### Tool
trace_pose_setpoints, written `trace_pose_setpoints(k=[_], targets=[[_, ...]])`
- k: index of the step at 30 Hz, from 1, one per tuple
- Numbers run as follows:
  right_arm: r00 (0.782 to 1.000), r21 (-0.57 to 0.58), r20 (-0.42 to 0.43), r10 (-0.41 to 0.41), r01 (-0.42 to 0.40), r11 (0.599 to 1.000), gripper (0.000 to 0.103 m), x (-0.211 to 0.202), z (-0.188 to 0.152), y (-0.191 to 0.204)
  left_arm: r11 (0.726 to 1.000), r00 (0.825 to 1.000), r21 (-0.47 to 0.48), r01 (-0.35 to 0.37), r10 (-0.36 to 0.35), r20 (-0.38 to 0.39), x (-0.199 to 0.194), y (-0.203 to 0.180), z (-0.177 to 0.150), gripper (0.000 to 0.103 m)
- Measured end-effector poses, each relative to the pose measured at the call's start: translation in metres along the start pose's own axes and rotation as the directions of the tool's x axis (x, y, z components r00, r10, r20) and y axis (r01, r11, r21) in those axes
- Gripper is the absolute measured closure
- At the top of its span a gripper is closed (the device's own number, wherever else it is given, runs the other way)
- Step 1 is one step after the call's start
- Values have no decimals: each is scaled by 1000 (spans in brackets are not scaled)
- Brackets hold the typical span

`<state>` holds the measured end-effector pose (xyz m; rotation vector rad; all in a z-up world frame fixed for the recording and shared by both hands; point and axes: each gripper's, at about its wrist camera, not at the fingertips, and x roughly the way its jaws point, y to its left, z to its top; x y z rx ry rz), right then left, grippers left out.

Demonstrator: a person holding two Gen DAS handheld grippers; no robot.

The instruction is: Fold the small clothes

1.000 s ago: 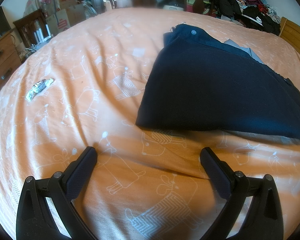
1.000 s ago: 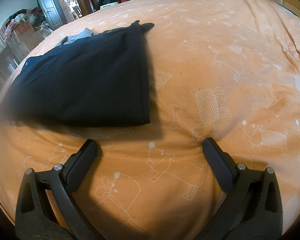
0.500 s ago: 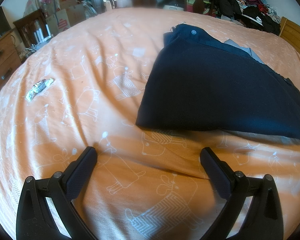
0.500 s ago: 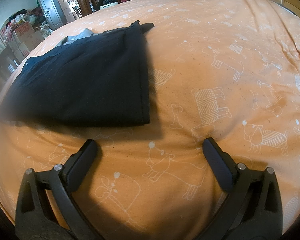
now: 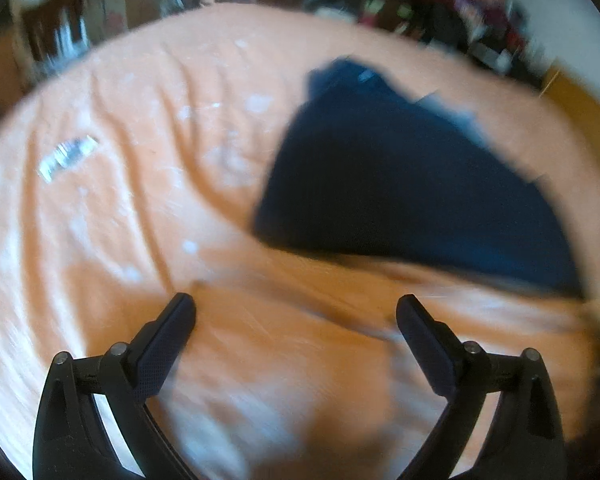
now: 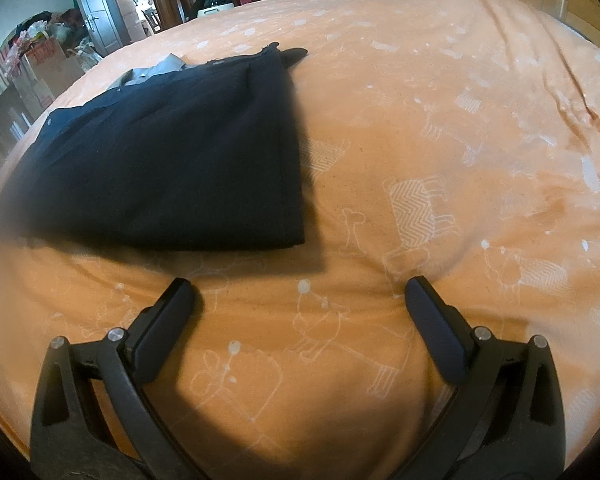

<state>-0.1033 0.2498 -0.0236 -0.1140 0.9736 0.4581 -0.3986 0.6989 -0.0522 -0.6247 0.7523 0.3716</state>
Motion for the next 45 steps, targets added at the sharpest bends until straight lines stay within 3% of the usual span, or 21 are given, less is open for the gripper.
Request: trace_pose_setpoints(k=[2,4,8,9,11,12,19,21,22,24,26,28,31,33,35,36,38,39,42,44,45], targets=[[1000,-2,0,-2,2,1000,0,-1,0,-3,978,983,-100,182,-181,22,-9,7,1,3],[1000,-1,-1,-2,2,1000,0,-1,-1,-4,923,943,-199,330,-329,36,-5,18,8,3],[1000,0,0,-1,1,1000,0,-1,-1,-6,845,899,-316,433,-432,76,9,36,32,9],[1000,0,0,-1,1,1000,0,-1,-1,-5,842,900,-328,428,-431,67,14,38,36,8],[1000,0,0,-1,1,1000,0,-1,-2,-6,857,932,-402,322,-361,-24,40,50,38,9],[1000,0,0,0,0,1000,0,0,-1,-5,856,936,-419,302,-350,-40,46,54,37,12],[1000,-9,-4,-24,24,1000,0,-3,-2,-4,854,950,-427,297,-308,45,50,66,54,9],[997,-26,-5,-74,74,997,0,-10,-2,2,863,957,-416,285,-283,69,53,66,60,10],[996,-38,-5,-90,90,995,0,-16,-3,3,876,961,-397,274,-260,90,52,64,63,14],[997,-78,9,-83,83,993,1,-34,0,16,884,959,-371,285,-261,114,55,58,62,49],[999,-87,18,-41,42,995,2,-53,5,27,894,957,-340,291,-266,119,57,53,62,69],[999,-101,46,5,0,995,1,-73,20,46,917,962,-294,271,-246,119,61,46,63,69],[993,-124,75,87,-78,989,1,-84,61,90,909,960,-309,282,-265,94,72,44,55,63],[986,-146,49,160,-151,978,0,-75,96,134,909,959,-307,283,-269,88,77,46,54,64],[974,-188,17,225,-218,958,0,-59,129,188,919,959,-274,283,-262,110,70,42,54,73],[967,-203,-3,254,-250,947,0,-51,140,209,935,960,-229,271,-247,129,64,35,57,86],[941,-224,-63,333,-339,914,0,-33,163,257,969,966,-113,220,-200,164,50,13,65,100],[924,-229,-109,367,-383,895,0,-20,177,285,979,968,-53,195,-183,174,44,2,68,100],[889,-251,-236,393,-446,859,0,18,212,359,987,976,124,107,-128,178,37,-29,68,100],[886,-277,-301,352,-435,857,0,37,224,395,980,979,186,68,-102,177,36,-41,66,100],[873,-307,-370,318,-439,844,0,52,228,423,978,979,202,58,-95,179,35,-45,66,100]])
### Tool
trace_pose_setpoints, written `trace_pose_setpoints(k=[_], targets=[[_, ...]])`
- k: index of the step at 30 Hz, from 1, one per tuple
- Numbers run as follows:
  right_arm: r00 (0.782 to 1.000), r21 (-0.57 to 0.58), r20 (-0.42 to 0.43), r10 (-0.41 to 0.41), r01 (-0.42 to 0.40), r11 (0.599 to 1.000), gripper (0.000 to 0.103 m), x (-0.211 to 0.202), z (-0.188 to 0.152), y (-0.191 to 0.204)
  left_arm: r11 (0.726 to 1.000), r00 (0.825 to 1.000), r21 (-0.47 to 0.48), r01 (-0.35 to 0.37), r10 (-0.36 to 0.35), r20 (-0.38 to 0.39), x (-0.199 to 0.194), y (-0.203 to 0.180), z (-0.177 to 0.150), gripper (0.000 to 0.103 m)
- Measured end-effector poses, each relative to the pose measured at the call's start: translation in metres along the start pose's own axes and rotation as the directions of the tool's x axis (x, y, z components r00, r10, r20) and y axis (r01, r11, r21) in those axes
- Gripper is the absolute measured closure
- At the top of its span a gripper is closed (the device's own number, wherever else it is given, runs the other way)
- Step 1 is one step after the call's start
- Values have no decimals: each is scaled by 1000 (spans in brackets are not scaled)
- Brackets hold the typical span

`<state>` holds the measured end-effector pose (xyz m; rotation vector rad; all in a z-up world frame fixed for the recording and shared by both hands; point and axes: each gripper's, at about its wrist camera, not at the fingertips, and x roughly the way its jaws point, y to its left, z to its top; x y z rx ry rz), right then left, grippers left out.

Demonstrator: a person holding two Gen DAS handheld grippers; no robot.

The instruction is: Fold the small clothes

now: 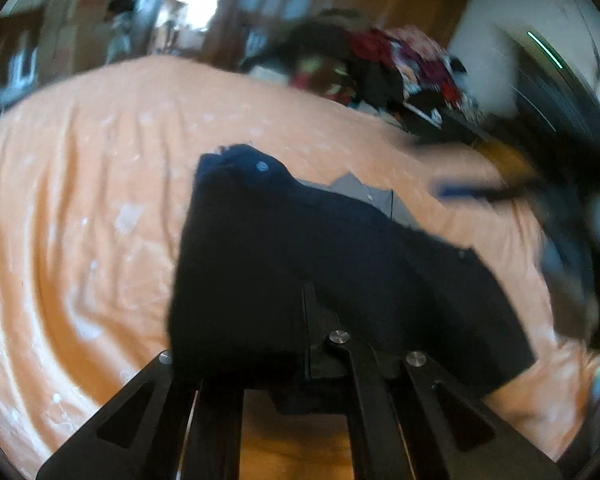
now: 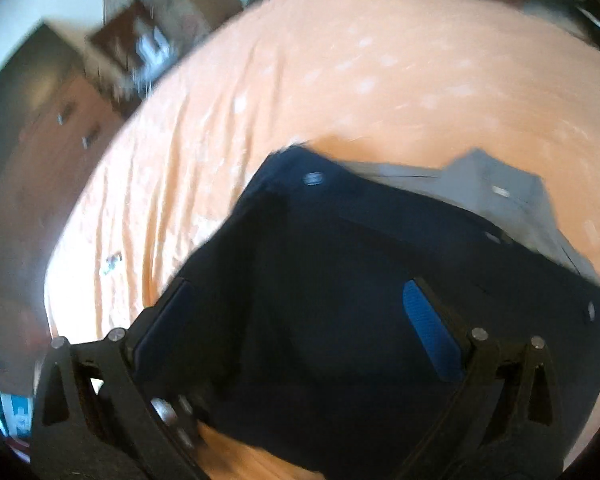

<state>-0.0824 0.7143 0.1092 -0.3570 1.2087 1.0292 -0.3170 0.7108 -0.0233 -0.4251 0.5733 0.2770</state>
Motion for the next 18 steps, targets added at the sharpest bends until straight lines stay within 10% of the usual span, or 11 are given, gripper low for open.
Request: trace_pose_setpoints(k=[9,12,14,18], targets=[[944,-314,-222,-246,170,934,3,82,25,79,987,1000,162,-22,21,5,12,-50,6,98],[914,-360,-194,-357,272,892,27,85,22,64,982,1000,187,-16,16,0,13,-57,4,96],[921,-304,-214,-326,254,918,69,78,18,35,980,1000,199,-15,16,-2,12,-60,4,95],[996,-60,-85,-39,34,998,94,27,-7,-33,966,1000,258,29,-31,4,5,-81,3,93]])
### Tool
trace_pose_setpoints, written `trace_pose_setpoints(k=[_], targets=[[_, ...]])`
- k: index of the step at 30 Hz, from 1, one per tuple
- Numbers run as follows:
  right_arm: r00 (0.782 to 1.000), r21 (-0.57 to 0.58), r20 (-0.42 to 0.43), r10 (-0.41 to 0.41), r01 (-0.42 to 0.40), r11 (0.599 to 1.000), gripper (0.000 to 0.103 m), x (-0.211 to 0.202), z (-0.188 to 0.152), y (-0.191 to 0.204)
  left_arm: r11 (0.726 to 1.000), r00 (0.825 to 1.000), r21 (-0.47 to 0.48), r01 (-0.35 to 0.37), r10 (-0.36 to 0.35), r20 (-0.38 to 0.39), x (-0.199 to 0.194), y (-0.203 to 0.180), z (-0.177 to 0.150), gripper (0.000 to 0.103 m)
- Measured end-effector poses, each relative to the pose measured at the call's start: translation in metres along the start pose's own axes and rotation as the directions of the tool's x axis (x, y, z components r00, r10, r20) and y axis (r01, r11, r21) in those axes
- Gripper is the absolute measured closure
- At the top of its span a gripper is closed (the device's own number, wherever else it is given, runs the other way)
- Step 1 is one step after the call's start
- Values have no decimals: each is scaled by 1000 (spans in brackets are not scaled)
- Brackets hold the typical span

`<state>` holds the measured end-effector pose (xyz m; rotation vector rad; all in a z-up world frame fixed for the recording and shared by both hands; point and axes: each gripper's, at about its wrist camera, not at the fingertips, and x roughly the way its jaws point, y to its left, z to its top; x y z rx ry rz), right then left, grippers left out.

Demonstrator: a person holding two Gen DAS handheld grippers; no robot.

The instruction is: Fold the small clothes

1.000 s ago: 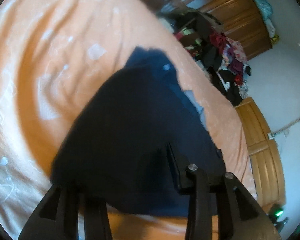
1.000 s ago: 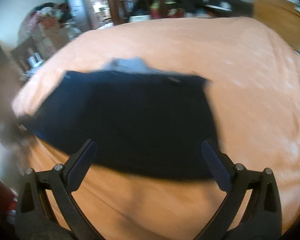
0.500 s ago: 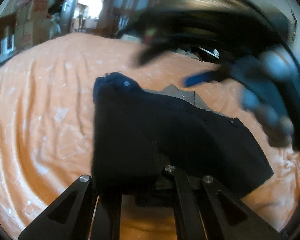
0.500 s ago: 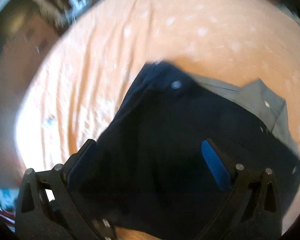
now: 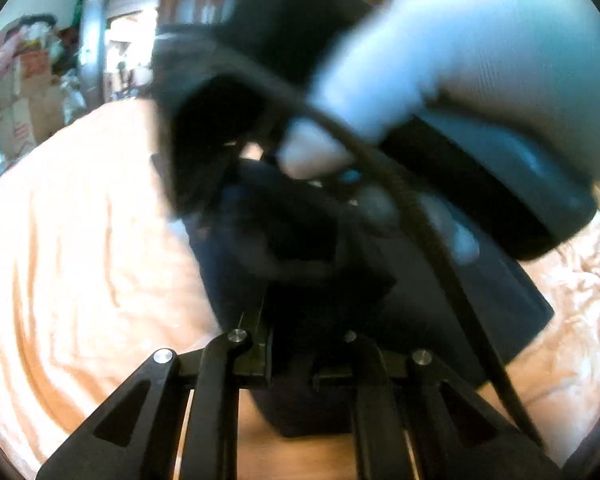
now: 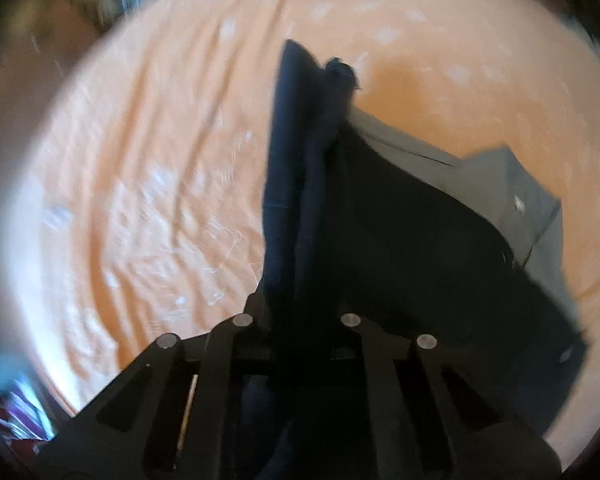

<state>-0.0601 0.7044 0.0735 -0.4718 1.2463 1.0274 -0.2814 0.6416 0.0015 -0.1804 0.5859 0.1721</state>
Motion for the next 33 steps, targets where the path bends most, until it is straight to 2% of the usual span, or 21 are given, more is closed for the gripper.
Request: trace_pose_setpoints(k=[2,3,5,6,9,11,14,16,21,23,25,26,28,30,33], targets=[[993,57,93,72,-78,995,95,-26,-24,-27,997,999,60,38,-39,18,-4,-25,4,93],[982,97,155,105,-121,988,96,-45,-42,-49,994,998,91,60,-62,23,-5,-40,6,93],[965,166,234,121,-162,973,96,-69,-72,-85,983,993,143,112,-117,25,-5,-68,8,93],[956,207,270,114,-173,963,96,-82,-98,-113,975,988,168,145,-151,20,-5,-85,9,93],[950,294,298,91,-182,938,97,-95,-153,-169,938,965,229,262,-257,-49,10,-140,7,93],[950,345,300,89,-195,918,97,-93,-180,-199,907,950,284,312,-293,-109,27,-180,-1,93],[943,429,316,106,-242,870,97,-85,-210,-242,878,930,312,362,-315,-192,54,-227,-12,93],[937,462,322,135,-280,842,97,-86,-227,-270,871,918,308,382,-320,-233,69,-249,-15,93],[910,455,345,230,-376,807,97,-89,-233,-298,871,912,303,386,-310,-269,90,-267,-4,91],[911,459,324,257,-388,799,97,-77,-231,-306,872,914,319,370,-281,-291,93,-276,-10,90],[913,470,307,267,-389,792,97,-63,-232,-306,871,904,325,368,-253,-343,110,-304,-17,89],[909,477,312,277,-403,781,97,-56,-236,-306,873,896,322,366,-236,-377,118,-304,-25,89],[893,481,340,294,-434,762,97,-58,-249,-305,874,888,318,367,-228,-399,127,-302,-19,87],[886,489,353,299,-448,749,95,-62,-261,-310,871,883,313,378,-238,-404,117,-300,-18,80],[877,515,336,342,-475,714,82,-69,-268,-309,868,880,290,404,-282,-382,80,-290,-13,76]])
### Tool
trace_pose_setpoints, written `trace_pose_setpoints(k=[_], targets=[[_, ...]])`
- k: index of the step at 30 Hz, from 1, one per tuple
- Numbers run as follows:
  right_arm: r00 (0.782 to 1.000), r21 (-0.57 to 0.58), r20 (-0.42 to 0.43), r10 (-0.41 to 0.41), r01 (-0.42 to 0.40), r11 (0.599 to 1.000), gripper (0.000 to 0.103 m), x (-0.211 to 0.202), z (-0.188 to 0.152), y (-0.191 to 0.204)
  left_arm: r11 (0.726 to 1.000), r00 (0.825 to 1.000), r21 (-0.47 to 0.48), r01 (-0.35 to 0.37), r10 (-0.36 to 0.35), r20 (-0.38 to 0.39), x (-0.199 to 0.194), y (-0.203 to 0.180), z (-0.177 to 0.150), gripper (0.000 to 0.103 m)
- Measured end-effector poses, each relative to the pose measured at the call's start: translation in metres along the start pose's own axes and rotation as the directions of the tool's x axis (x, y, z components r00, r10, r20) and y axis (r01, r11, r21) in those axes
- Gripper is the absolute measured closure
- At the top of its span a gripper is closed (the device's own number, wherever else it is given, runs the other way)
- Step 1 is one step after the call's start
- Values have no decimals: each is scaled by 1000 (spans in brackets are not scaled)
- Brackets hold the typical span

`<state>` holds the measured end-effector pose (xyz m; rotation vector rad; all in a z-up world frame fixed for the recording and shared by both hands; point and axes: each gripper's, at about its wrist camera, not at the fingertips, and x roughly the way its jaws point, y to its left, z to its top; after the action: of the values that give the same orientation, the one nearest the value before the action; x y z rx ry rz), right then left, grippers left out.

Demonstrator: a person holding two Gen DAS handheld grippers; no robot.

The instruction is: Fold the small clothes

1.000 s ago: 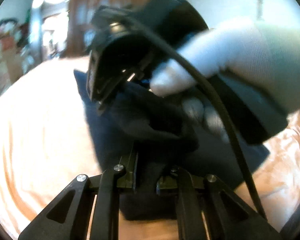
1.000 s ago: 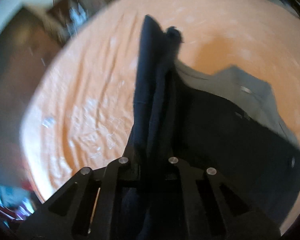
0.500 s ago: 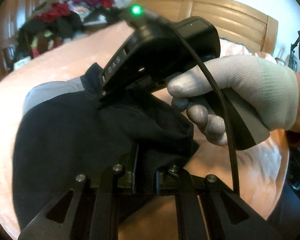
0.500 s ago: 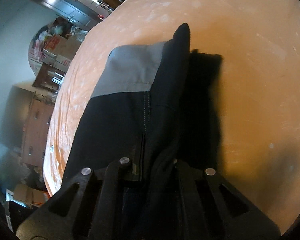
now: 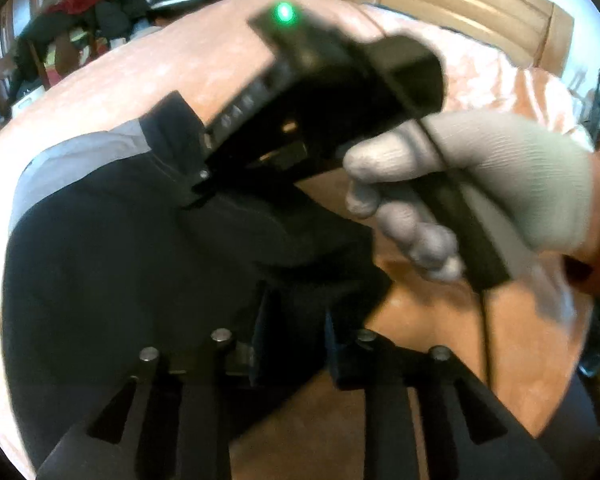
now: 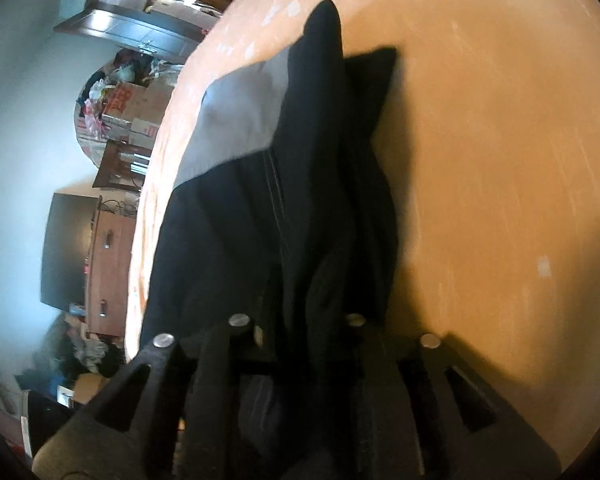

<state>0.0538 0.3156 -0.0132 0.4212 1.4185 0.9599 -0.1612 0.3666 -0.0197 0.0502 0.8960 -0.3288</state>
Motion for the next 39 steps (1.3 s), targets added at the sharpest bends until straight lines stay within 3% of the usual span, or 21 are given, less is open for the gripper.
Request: trace_pose_setpoints(k=[2,3,6,8,9,12,15,16,17,18,21,23,26,28,29,30,32,34,36,37,39], targets=[[1000,-19,-19,15,-15,1000,59,-9,-9,7,1000,996,-16,26,-25,84,-48,1,-13,68],[999,-33,-30,13,-14,999,56,-12,-14,9,999,993,-21,24,-21,118,-68,2,-16,62],[998,-75,-60,-13,8,997,55,-17,-34,16,997,969,-70,-30,46,245,-134,14,-46,47],[998,-85,-53,-28,24,996,55,-19,-41,18,989,950,-116,-97,126,285,-161,26,-73,42],[999,-80,-45,-28,25,997,55,-20,-45,19,985,949,-137,-105,140,282,-163,33,-80,39],[1000,-37,-23,-6,5,999,55,-23,-54,15,969,963,-202,-144,184,199,-151,64,-95,38],[999,-43,-33,-9,8,999,53,-15,-67,17,961,975,-241,-137,174,138,-127,80,-104,38],[999,-40,-31,-16,14,999,59,-12,-69,15,960,979,-248,-134,168,120,-118,87,-100,38],[999,-39,-19,-30,29,999,80,-13,-70,12,956,979,-255,-144,175,103,-108,91,-99,38],[999,-33,-7,-53,52,998,91,-11,-70,9,952,978,-262,-160,189,88,-97,96,-96,38],[999,-29,19,-48,49,998,97,-13,-69,-1,935,963,-266,-233,260,71,-72,114,-85,42],[997,-16,30,-76,76,997,102,-15,-67,-16,940,969,-251,-232,244,19,-63,126,-88,41],[999,6,10,-48,48,999,102,-10,-65,-33,946,955,-141,-293,285,-78,-54,133,-110,38],[998,-15,18,-59,59,998,102,-9,-66,-32,954,972,-189,-231,219,-83,-63,140,-121,36],[998,-15,26,-50,50,999,103,-10,-66,-34,956,973,-186,-225,212,-89,-69,138,-124,41],[999,-13,30,-43,43,999,103,-11,-67,-35,960,980,-199,-195,184,-75,-81,135,-127,54],[999,-21,38,-35,36,999,103,-11,-69,-36,962,994,-254,-95,104,21,-112,133,-130,59],[999,-22,45,-29,30,999,103,-12,-70,-36,954,983,-294,-56,104,151,-141,136,-119,59],[998,-13,56,-15,16,1000,103,-13,-72,-38,954,969,-297,-36,106,224,-142,141,-98,58],[998,-13,58,-10,11,1000,103,-13,-72,-39,959,970,-280,-48,111,217,-129,143,-90,57],[998,-10,56,-5,5,1000,103,-16,-76,-46,966,980,-206,-157,178,89,-78,145,-84,57]])
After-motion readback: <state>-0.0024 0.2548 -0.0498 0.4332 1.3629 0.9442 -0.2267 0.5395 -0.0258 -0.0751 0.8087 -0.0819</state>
